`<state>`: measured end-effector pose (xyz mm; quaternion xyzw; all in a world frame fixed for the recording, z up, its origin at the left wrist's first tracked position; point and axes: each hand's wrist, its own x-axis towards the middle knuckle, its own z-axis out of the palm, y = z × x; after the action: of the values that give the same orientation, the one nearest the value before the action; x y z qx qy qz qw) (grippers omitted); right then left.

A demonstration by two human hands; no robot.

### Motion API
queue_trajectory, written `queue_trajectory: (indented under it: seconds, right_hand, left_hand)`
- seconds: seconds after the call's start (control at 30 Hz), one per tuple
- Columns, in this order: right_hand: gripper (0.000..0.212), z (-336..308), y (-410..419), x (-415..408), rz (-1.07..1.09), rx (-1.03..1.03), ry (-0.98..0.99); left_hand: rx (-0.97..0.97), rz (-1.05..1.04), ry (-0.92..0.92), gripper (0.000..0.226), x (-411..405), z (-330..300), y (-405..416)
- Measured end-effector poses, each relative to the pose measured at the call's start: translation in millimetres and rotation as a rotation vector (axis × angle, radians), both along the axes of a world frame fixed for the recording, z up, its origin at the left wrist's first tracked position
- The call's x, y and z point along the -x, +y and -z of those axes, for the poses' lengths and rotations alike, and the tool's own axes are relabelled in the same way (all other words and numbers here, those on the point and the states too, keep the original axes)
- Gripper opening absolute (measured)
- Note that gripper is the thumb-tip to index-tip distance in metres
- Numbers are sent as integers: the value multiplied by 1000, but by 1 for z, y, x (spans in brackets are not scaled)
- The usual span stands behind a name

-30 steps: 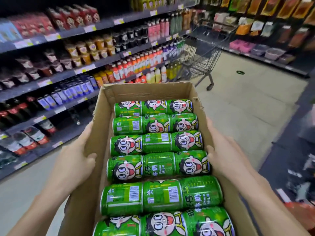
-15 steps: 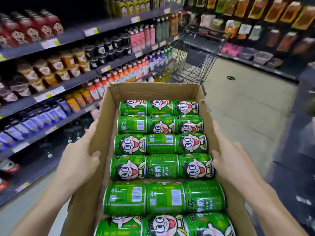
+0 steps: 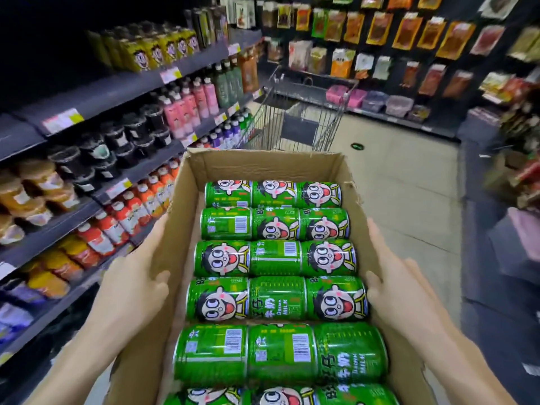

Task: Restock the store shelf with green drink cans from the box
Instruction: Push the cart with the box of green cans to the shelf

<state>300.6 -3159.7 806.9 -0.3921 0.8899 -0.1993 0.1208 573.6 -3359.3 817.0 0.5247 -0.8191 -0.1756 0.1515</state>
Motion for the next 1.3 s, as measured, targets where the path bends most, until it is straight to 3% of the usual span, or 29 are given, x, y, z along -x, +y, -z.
queue_trajectory:
  seconds: [0.2, 0.73, 1.3]
  right_hand:
    - [91, 10, -80, 72, 51, -48, -13]
    - [95, 1, -287, 295, -45, -14, 7]
    - [93, 26, -495, 420, 51, 22, -48]
  left_hand:
    - [-53, 38, -35, 95, 84, 15, -95]
    - [45, 29, -30, 97, 302, 23, -295]
    - [23, 196, -29, 100, 446, 54, -543]
